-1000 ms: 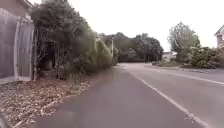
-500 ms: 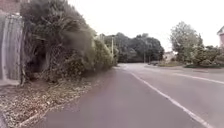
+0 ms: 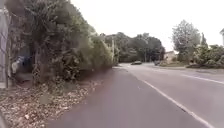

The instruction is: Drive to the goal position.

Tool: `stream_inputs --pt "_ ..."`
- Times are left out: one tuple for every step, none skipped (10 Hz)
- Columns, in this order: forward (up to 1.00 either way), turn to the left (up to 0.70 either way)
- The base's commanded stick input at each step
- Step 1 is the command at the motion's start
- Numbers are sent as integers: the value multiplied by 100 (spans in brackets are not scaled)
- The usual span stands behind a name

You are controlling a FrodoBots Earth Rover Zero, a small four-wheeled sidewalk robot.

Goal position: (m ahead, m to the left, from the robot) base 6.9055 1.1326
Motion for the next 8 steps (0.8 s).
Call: stream_inputs --pt "100 0" --pt "100 -3" --pt "100 -22" --pt "100 -40" --pt "100 -30" --pt "100 0" --pt "100 0" --pt "100 0"
